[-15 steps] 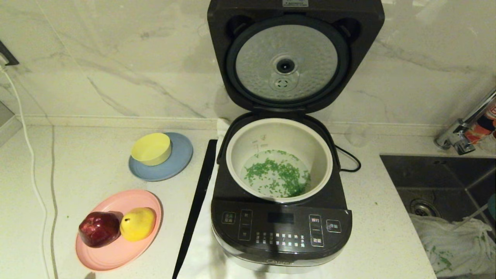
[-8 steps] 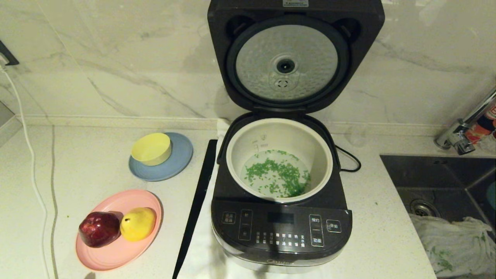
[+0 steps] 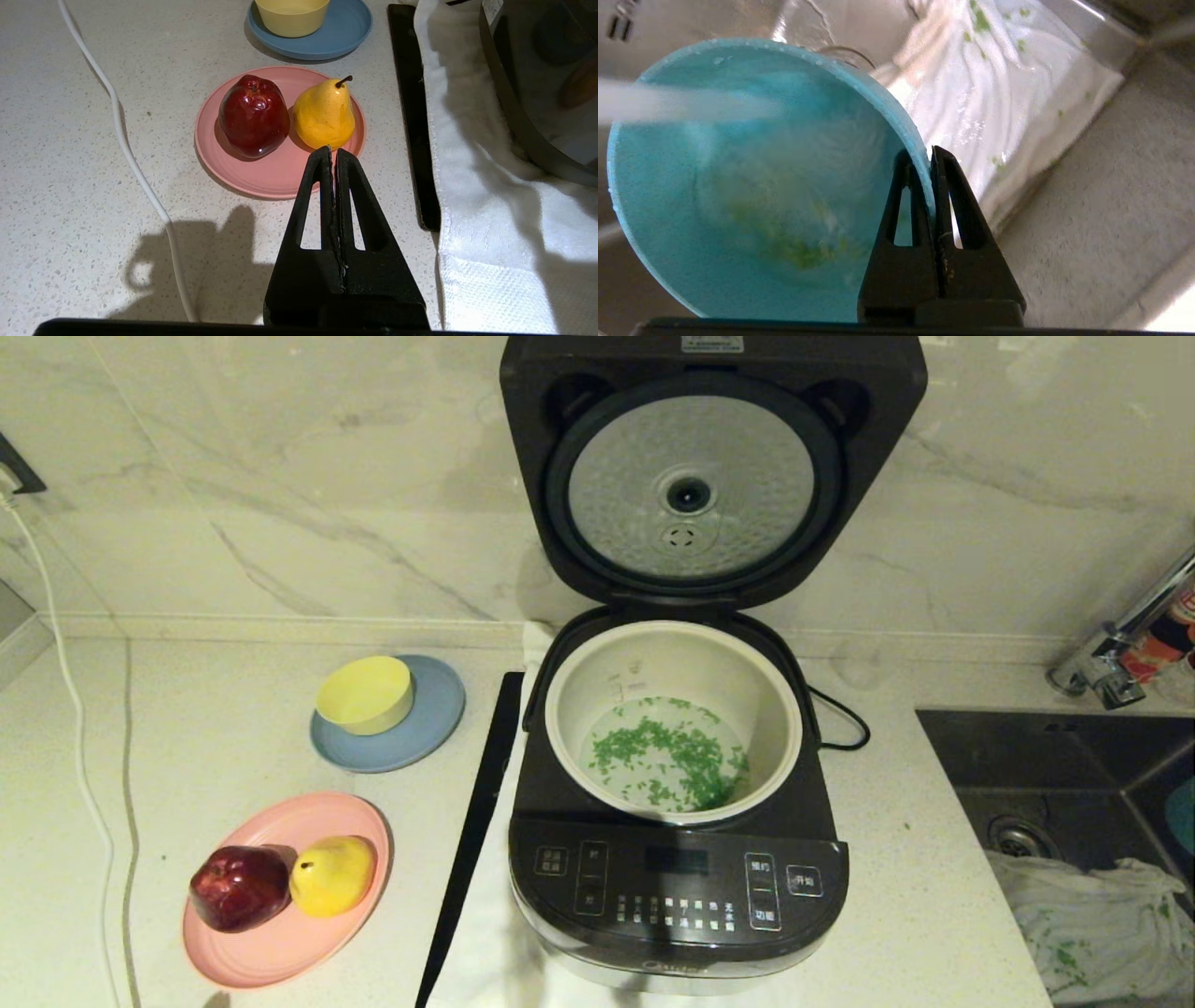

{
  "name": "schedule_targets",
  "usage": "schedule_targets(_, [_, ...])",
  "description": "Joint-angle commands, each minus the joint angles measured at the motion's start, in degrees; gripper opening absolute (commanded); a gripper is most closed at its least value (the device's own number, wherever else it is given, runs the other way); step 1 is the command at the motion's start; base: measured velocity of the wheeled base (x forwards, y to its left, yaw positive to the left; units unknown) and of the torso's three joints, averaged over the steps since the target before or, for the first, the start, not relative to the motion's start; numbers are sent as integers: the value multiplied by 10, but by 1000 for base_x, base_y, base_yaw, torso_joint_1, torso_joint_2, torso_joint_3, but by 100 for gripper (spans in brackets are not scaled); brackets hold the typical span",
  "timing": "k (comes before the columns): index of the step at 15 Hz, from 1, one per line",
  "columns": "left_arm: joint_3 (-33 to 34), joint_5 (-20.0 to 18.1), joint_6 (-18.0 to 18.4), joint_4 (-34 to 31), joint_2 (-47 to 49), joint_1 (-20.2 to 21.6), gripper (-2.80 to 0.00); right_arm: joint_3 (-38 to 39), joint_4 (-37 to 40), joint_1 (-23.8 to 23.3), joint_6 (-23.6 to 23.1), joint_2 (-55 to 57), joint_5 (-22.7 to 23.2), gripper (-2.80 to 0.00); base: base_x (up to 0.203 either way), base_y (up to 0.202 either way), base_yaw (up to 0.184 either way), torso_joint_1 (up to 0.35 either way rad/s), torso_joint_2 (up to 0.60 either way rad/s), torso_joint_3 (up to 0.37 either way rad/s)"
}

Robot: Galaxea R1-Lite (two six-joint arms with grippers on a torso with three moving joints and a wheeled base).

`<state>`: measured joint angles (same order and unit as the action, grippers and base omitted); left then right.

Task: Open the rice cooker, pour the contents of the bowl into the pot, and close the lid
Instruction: Fill a bowl with water from the tap

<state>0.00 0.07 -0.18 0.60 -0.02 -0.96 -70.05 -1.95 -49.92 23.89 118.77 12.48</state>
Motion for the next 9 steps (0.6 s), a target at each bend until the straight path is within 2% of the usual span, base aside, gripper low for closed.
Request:
schedule_targets(1, [2,0,-1,0,-1,0,-280,37,-1,3,-1,-29,1,-280,0,0,0,0,0,0])
schedule_targets(5, [2,0,-1,0,0,0,-280,146,-10,46,-9,-127,1,-280,0,0,0,0,0,0])
schedule_targets(9, [2,0,-1,0,0,0,-280,206,32,126,-23,-267,-1,-280,0,0,0,0,0,0])
